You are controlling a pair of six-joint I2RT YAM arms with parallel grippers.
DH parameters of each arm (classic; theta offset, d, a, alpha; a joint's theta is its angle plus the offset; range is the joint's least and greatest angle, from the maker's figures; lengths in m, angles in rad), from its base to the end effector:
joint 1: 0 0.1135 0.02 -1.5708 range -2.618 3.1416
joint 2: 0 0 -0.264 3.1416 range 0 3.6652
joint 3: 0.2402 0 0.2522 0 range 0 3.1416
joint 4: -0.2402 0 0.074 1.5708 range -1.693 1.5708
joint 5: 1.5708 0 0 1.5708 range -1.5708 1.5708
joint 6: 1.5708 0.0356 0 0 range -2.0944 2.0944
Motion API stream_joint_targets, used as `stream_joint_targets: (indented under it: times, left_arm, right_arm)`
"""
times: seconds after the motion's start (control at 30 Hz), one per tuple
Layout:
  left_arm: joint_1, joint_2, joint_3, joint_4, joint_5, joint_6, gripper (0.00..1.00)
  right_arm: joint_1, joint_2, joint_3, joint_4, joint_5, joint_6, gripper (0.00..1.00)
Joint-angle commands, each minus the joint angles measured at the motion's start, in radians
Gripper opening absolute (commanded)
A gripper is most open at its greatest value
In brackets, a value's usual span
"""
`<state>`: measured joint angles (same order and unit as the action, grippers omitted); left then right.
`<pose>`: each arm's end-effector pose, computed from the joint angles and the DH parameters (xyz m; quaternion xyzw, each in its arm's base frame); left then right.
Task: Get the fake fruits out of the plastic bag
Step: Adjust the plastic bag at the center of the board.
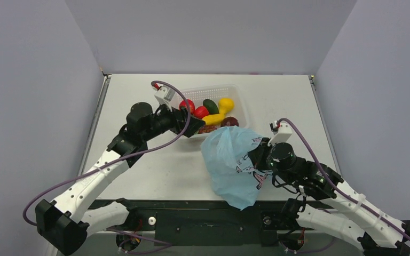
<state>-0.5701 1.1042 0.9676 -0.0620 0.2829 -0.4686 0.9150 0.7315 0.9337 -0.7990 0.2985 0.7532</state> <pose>0.2120 -0.1477 0.3540 0.1281 0.7605 -0.4060 0.4904 0.0942 0.1052 0.3371 -0.0013 0.8767 0.2545 0.4082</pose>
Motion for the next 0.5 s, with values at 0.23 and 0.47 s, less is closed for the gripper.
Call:
stream_joint_targets:
  times: [0.23,0.47]
  left_arm:
    - [-0.268,0.141,0.114,0.090,0.150,0.095,0.97]
    - [-0.453,0.249,0.053,0.147,0.062,0.144,0.96]
  right_arm:
    - [0.024,-0.131,-0.252,-0.170,0.010,0.248,0.00]
    - [0.024,-0.106,-0.211,-0.242,0.090,0.245,0.00]
